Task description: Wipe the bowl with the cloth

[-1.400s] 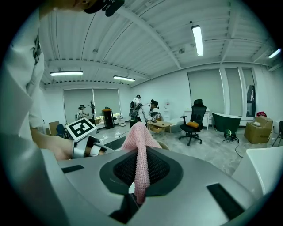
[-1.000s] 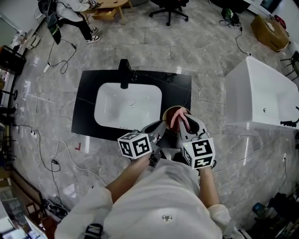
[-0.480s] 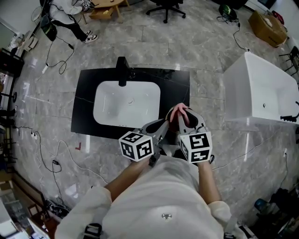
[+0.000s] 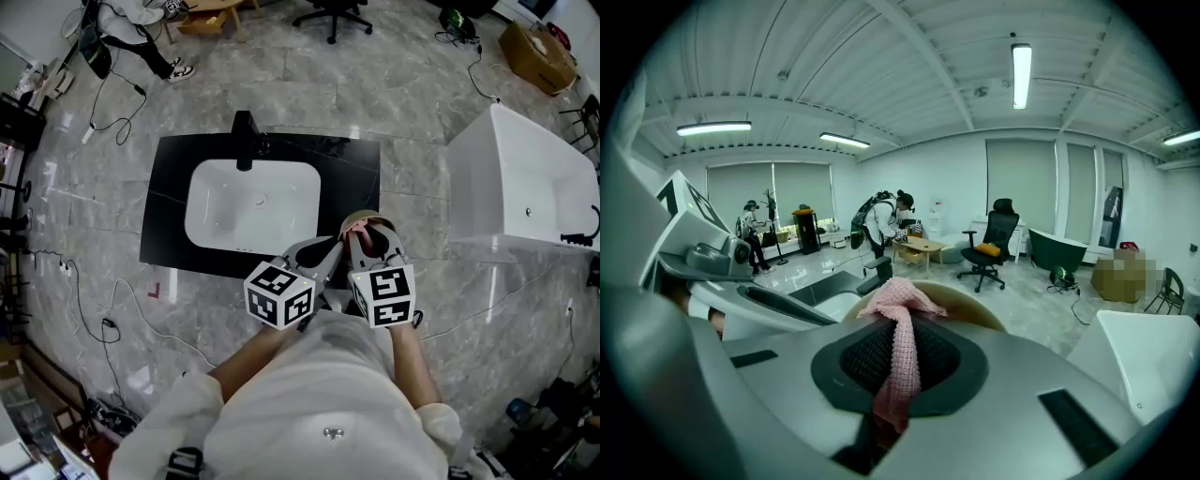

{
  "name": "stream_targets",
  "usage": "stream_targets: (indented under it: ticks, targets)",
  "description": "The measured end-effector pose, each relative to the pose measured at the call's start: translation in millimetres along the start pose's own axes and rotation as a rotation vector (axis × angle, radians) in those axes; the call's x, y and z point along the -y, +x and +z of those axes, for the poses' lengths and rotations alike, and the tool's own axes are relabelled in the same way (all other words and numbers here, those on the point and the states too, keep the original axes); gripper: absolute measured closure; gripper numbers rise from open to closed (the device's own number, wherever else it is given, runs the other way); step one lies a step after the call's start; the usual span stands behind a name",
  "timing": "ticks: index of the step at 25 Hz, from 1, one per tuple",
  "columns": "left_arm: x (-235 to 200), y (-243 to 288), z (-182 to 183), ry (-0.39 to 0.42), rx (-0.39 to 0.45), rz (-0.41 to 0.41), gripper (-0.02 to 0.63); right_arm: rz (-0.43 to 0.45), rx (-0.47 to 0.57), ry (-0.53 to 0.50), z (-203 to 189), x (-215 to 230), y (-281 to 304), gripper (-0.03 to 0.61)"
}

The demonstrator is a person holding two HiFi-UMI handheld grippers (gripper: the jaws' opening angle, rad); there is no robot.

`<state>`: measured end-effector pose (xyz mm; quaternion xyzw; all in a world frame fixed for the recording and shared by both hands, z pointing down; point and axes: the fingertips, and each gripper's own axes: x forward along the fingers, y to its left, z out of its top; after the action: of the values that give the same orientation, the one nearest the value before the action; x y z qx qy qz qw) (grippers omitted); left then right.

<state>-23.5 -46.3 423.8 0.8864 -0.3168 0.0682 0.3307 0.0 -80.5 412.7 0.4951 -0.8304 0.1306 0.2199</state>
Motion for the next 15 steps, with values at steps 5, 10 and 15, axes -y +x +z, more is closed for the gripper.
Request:
stream_targets:
  ticks: [5,10,15]
  targets:
    - [1.6,-1.7,2.8,0.071,-0.006,0.004,0.590,0.041,-0.017,-0.041,-2.3,-9.3,3.6,0.563]
    - [7.1,-3.7,5.6,0.153,-0.015,0.026,0.591,0.117,-0.046,-0.074,-6.2,-16.7,1.5,0.563]
    - [8.5,-3.8,5.4,0.156,-0.017,0.018,0.591,0.165,-0.067,-0.097,-11.2,-18.9,0.5,0.563]
